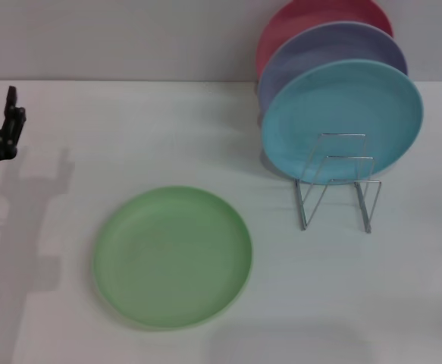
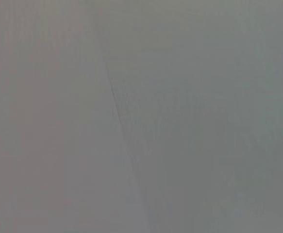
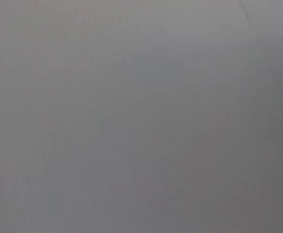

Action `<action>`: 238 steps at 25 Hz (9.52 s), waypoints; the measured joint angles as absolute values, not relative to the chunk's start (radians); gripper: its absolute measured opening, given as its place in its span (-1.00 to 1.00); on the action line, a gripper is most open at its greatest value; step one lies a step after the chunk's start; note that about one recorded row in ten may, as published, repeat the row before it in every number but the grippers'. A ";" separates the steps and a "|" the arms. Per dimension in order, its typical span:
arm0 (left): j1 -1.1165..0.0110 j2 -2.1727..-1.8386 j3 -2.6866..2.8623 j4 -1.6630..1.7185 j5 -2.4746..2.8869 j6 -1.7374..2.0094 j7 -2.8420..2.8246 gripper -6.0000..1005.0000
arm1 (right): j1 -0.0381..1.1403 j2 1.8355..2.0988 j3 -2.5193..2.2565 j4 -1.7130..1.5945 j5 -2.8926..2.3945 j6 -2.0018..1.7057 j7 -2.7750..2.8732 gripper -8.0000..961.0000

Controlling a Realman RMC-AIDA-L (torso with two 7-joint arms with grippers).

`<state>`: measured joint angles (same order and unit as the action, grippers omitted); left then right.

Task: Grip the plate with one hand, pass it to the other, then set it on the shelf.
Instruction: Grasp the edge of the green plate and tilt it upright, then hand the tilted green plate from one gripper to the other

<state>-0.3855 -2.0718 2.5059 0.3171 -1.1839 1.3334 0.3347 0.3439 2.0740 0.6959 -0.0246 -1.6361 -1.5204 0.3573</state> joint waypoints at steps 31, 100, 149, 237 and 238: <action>-0.076 -2.065 1.754 1.345 -1.190 -0.072 0.928 0.48 | 0.320 2.080 0.693 -0.011 -1.635 -1.530 0.357 0.30; -0.548 -2.064 1.533 1.296 -0.449 -1.441 -0.107 -0.26 | 0.426 2.026 0.698 -0.115 -1.633 -1.500 0.357 0.31; -0.570 -2.065 1.508 1.303 -0.435 -1.443 -0.064 -0.90 | 0.421 2.030 0.698 -0.121 -1.612 -1.505 0.357 0.31; -0.143 -2.080 2.696 0.868 -1.307 1.261 0.572 -0.86 | 0.433 2.078 0.092 0.520 -1.805 -1.375 -0.129 0.31; -0.140 -2.080 2.707 0.872 -1.317 1.271 0.575 -0.86 | 0.440 2.078 0.092 0.521 -1.810 -1.365 -0.122 0.31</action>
